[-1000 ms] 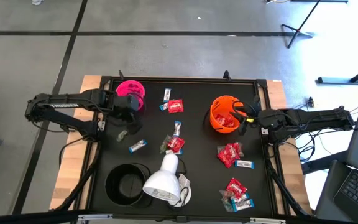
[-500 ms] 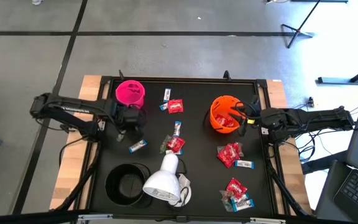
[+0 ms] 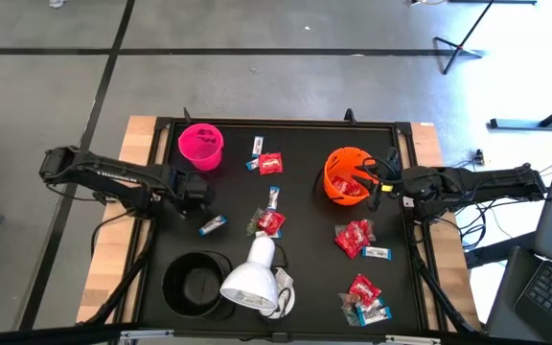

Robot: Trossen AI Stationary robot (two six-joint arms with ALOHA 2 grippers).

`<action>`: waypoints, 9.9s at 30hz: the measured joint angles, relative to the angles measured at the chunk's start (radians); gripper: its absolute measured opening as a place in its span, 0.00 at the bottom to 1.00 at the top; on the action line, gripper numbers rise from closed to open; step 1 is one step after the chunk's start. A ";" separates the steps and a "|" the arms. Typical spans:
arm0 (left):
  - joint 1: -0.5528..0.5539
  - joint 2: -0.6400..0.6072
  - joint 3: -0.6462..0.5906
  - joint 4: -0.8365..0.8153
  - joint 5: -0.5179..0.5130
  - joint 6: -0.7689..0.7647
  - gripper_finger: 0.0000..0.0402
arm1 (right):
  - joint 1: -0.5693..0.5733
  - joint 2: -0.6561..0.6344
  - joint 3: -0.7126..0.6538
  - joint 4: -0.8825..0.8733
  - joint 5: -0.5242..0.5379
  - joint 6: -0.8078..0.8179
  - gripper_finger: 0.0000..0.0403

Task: Sort candy
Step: Put the green gummy into the pink bucket, then put the white chocolate into the black bucket

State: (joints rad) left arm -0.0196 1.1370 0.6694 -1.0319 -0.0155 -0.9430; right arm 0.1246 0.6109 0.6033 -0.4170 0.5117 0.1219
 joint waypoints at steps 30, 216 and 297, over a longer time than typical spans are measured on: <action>0.035 0.031 -0.083 0.025 -0.099 -0.102 0.37 | 0.000 0.000 0.000 0.006 0.000 -0.001 0.33; 0.108 0.392 0.109 0.333 -0.050 0.639 0.36 | -0.001 0.002 0.000 0.176 -0.128 -0.049 0.33; 0.047 0.568 0.239 0.463 0.053 0.797 0.43 | -0.001 0.002 0.000 0.190 -0.127 -0.040 0.33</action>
State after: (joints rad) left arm 0.0278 1.7046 0.9081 -0.5685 0.0371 -0.1459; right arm 0.1238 0.6132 0.6033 -0.2268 0.3847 0.0814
